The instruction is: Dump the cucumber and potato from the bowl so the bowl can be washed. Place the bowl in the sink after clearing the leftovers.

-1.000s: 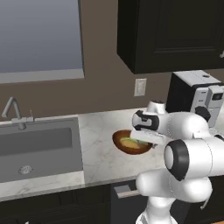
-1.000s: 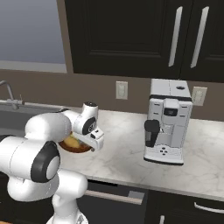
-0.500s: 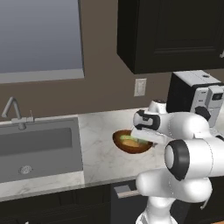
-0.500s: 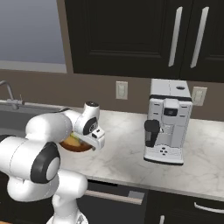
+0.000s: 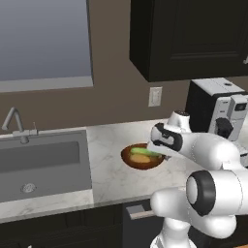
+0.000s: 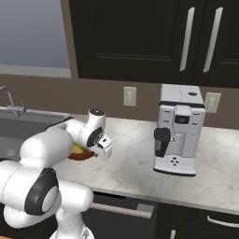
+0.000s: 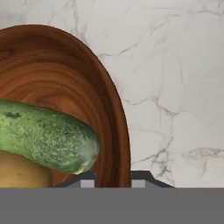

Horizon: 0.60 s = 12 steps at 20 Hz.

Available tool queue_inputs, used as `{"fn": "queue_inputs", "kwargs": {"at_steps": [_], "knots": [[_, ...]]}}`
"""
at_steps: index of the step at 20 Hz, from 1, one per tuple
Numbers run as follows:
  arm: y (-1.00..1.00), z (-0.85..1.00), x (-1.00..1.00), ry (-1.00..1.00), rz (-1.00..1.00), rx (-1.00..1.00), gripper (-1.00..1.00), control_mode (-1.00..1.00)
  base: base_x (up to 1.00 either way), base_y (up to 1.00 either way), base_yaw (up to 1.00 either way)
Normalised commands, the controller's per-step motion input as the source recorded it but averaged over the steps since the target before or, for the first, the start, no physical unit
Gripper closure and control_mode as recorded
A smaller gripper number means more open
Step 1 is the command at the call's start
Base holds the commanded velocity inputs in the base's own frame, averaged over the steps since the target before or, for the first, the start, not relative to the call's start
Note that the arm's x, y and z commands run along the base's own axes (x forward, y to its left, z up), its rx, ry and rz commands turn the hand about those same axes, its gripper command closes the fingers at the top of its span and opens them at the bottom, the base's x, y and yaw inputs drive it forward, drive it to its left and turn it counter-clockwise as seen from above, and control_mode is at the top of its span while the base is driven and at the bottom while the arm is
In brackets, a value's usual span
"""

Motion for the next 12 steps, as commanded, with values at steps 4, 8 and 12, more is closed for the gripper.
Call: {"fn": "queue_inputs", "kwargs": {"at_steps": [4,8,12], "knots": [[0.0,0.24,-0.43,-0.33,-0.05,0.0,1.0,-1.0,0.0,0.0,0.0],[0.0,0.49,-0.69,-0.39,-0.07,0.0,1.0,-1.0,0.0,0.0,0.0],[0.0,0.64,-0.65,-0.34,-0.1,0.0,1.0,-1.0,0.0,0.0,0.0]]}}
